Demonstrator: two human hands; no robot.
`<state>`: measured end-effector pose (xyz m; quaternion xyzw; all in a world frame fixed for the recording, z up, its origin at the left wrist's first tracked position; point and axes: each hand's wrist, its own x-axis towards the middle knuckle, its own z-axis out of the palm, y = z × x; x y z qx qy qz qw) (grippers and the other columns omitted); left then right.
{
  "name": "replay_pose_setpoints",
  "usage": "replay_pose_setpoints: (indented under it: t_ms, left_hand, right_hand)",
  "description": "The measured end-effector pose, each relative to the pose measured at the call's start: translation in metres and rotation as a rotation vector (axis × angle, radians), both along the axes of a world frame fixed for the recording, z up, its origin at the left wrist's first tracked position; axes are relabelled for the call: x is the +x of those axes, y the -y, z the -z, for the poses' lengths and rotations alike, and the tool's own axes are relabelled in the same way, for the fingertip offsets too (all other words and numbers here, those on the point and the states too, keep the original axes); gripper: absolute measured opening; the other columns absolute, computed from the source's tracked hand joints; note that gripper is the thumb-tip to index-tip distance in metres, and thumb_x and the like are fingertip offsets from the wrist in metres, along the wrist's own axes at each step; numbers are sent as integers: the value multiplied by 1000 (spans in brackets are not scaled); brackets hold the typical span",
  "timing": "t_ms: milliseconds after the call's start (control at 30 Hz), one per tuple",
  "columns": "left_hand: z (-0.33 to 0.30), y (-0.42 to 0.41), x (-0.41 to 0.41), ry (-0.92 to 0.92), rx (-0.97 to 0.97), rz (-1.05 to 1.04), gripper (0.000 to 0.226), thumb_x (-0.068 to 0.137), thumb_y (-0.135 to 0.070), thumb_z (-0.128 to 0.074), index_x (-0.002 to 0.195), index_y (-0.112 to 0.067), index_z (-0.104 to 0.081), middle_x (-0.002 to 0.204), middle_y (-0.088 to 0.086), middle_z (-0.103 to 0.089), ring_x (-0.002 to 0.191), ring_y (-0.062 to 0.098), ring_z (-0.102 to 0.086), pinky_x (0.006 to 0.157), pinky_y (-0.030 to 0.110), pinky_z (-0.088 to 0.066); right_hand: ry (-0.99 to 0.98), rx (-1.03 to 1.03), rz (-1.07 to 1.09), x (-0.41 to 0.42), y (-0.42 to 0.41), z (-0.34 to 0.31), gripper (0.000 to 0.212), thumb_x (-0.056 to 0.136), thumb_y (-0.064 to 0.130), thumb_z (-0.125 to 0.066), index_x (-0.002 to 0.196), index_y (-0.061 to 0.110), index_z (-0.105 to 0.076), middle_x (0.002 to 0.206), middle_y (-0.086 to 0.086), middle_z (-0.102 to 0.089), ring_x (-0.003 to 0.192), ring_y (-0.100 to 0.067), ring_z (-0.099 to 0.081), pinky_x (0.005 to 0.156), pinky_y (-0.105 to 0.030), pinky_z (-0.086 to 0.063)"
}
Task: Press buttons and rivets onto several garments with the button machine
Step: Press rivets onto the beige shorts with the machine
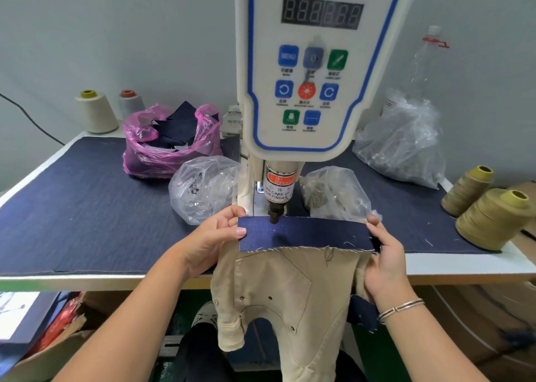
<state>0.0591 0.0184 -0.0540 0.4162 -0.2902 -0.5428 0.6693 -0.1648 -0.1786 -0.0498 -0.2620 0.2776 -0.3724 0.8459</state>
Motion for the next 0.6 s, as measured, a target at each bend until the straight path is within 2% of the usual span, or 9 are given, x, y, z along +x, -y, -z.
replay_pose_setpoints:
  t_ms: [100, 167, 200, 267, 300, 367, 467, 600]
  left_hand:
    - [1, 2, -1, 64, 28, -38, 46, 60, -20, -87, 95, -19, -56, 91, 14, -45, 77, 20, -52, 71, 33, -42]
    - [-2, 5, -3, 101, 35, -59, 46, 57, -24, -90, 91, -21, -58, 95, 12, -35, 79, 23, -40, 71, 34, -34]
    - [-4, 6, -6, 121, 28, -60, 44, 60, -22, -87, 92, -20, -56, 95, 12, -35, 80, 25, -39, 71, 34, -34]
    - [-9, 10, -12, 164, -8, -50, 34, 71, -12, -75, 94, -17, -51, 84, 13, -45, 79, 23, -49, 72, 29, -42]
    - [-10, 12, -15, 182, -25, -54, 29, 75, -8, -69, 94, -16, -49, 80, 8, -53, 76, 16, -56, 70, 24, -47]
    - [-11, 14, -20, 173, -29, -89, 23, 77, -4, -61, 92, -16, -48, 77, 0, -55, 73, 10, -57, 68, 19, -49]
    - [-10, 12, -23, 86, -58, -91, 21, 77, -1, -56, 92, -13, -45, 76, -1, -62, 70, 10, -62, 64, 20, -52]
    - [-10, 13, -22, -3, -63, -97, 21, 76, -2, -56, 90, -13, -46, 79, 2, -65, 66, 12, -65, 60, 23, -54]
  right_hand:
    - [32, 33, 43, 0, 0, 2, 30, 86, 10, -55, 64, 25, -69, 77, -2, -72, 68, -18, -71, 61, -31, -57]
    - [69, 45, 60, 0, 0, 1, 25, 82, 9, -57, 65, 25, -66, 72, 0, -70, 65, -17, -70, 62, -31, -58]
    - [90, 49, 70, 0, -1, 1, 22, 79, 9, -58, 64, 25, -64, 70, 1, -68, 63, -16, -68, 63, -29, -57]
    - [129, 77, 106, -1, -1, 1, 21, 76, 8, -59, 63, 25, -62, 66, 4, -64, 60, -14, -65, 66, -27, -56]
    - [136, 93, 129, -1, -1, 1, 23, 77, 8, -59, 62, 25, -62, 66, 4, -64, 60, -14, -65, 69, -27, -55]
    - [133, 100, 159, -2, -1, 2, 27, 81, 8, -57, 59, 24, -63, 67, 4, -64, 61, -14, -64, 72, -28, -53]
    - [154, 114, 165, -1, -1, 1, 22, 80, 8, -58, 66, 24, -62, 66, 4, -66, 60, -15, -66, 65, -28, -57]
    - [75, 99, 146, 2, 1, 2, 20, 80, 8, -60, 69, 24, -63, 70, 2, -67, 64, -16, -67, 73, -31, -53]
